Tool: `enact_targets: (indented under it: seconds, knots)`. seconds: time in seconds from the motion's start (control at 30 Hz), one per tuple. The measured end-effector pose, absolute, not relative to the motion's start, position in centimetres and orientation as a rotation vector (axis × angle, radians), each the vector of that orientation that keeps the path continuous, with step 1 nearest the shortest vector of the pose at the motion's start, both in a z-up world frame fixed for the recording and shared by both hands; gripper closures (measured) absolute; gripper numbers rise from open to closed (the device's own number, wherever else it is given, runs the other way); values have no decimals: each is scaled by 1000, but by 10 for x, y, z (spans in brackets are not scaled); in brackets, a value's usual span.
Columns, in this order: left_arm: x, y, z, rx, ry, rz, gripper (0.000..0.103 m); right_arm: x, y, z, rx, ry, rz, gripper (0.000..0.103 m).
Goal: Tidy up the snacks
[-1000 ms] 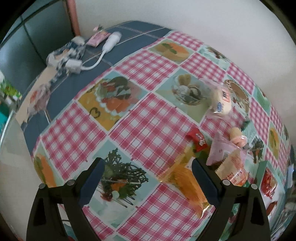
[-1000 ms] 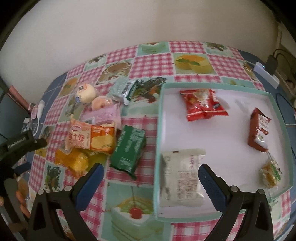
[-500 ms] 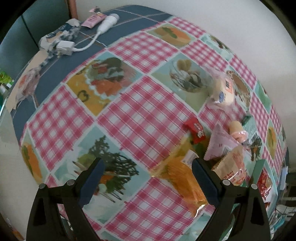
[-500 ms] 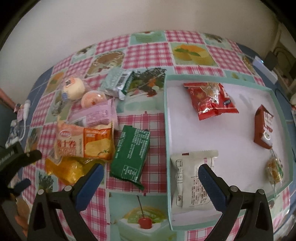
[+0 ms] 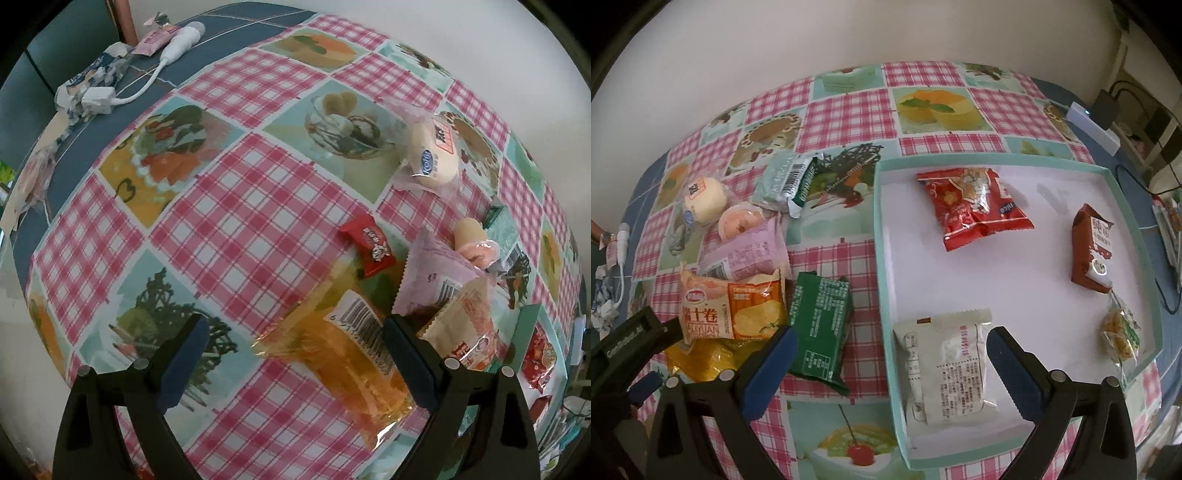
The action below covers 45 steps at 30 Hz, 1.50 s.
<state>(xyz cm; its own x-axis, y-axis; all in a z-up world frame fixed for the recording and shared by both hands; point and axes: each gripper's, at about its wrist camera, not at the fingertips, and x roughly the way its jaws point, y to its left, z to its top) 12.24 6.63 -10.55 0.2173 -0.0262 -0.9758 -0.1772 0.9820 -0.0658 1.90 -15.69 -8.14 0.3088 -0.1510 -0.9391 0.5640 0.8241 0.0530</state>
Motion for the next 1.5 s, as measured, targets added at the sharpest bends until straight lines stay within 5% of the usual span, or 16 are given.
enact_targets:
  seconds: [1.2, 1.27, 1.5]
  knots:
    - [124, 32, -141, 2, 1451, 98, 8, 33, -131, -72, 308, 1125, -332, 2]
    - [124, 25, -143, 13, 1457, 69, 10, 35, -126, -69, 291, 1111, -300, 10]
    - [121, 7, -141, 24, 1465, 16, 42, 39, -123, -78, 310, 1145, -238, 38]
